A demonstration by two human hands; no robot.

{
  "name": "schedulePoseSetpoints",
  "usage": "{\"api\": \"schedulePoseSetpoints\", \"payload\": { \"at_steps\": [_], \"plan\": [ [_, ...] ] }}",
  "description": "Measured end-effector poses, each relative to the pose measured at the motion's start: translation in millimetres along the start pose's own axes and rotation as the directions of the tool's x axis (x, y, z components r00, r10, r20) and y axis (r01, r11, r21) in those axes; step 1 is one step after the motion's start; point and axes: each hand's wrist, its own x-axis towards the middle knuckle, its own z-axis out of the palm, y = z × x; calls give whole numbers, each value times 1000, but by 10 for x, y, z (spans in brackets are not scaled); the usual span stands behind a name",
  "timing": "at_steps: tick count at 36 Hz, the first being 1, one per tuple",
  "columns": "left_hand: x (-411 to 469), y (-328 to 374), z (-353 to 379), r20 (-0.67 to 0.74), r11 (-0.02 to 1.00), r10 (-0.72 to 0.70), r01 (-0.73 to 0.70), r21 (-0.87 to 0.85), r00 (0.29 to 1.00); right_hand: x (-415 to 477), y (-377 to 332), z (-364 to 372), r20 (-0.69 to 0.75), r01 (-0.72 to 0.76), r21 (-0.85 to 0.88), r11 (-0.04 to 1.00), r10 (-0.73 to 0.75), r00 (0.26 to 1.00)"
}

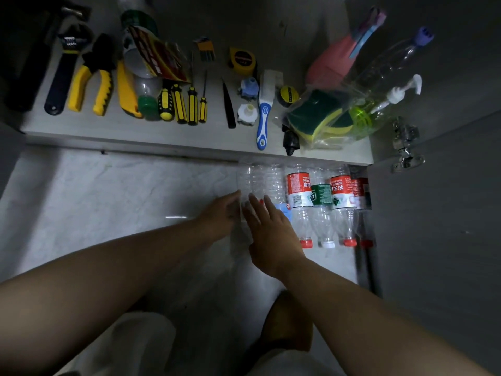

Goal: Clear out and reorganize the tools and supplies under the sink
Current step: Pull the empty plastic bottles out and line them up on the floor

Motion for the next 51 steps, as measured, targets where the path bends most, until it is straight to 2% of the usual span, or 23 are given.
{"api": "schedulePoseSetpoints", "payload": {
  "at_steps": [2,10,15,22,25,29,31,34,36,38,40,43,46,51],
  "plan": [
    [11,-31,-39,-1,999,19,-19,50,1000,35,-19,-10,31,-9,-22,1000,10,999],
    [-18,-71,-156,-26,994,89,-86,72,996,162,-167,-91,82,-65,-61,996,70,994],
    [-61,-96,-270,-120,984,126,-109,138,985,163,-230,-72,86,-75,-31,997,77,993],
    [-174,-112,-512,-239,972,187,-144,184,953,176,-160,-114,52,-27,12,1000,26,998],
    [-244,-91,-664,-294,973,208,-166,162,933,178,-145,-180,-20,2,60,998,-1,1000],
    [-370,6,-936,-427,958,286,-255,128,858,216,-231,-341,-216,129,175,976,-90,972],
    [-405,87,-1103,-515,944,321,-313,104,795,270,-320,-432,-321,191,262,946,-101,942],
    [-401,215,-1393,-652,929,333,-357,100,682,415,-474,-608,-403,245,348,905,-91,911],
    [-353,295,-1599,-724,940,295,-324,104,623,546,-563,-766,-438,272,391,879,-81,895],
    [-276,362,-1817,-765,962,241,-250,107,598,715,-648,-960,-470,298,434,850,-68,880],
    [-179,425,-2017,-771,982,183,-146,118,610,895,-720,-1163,-486,306,479,823,-42,873],
    [-18,525,-2263,-751,985,146,-22,173,644,1155,-793,-1459,-423,243,571,784,27,906],
    [166,617,-2444,-698,978,134,20,208,704,1453,-826,-1713,-373,179,635,752,95,923],
    [397,692,-2600,-581,981,62,57,185,812,1931,-863,-2039,-344,169,746,644,155,926]
  ]
}}
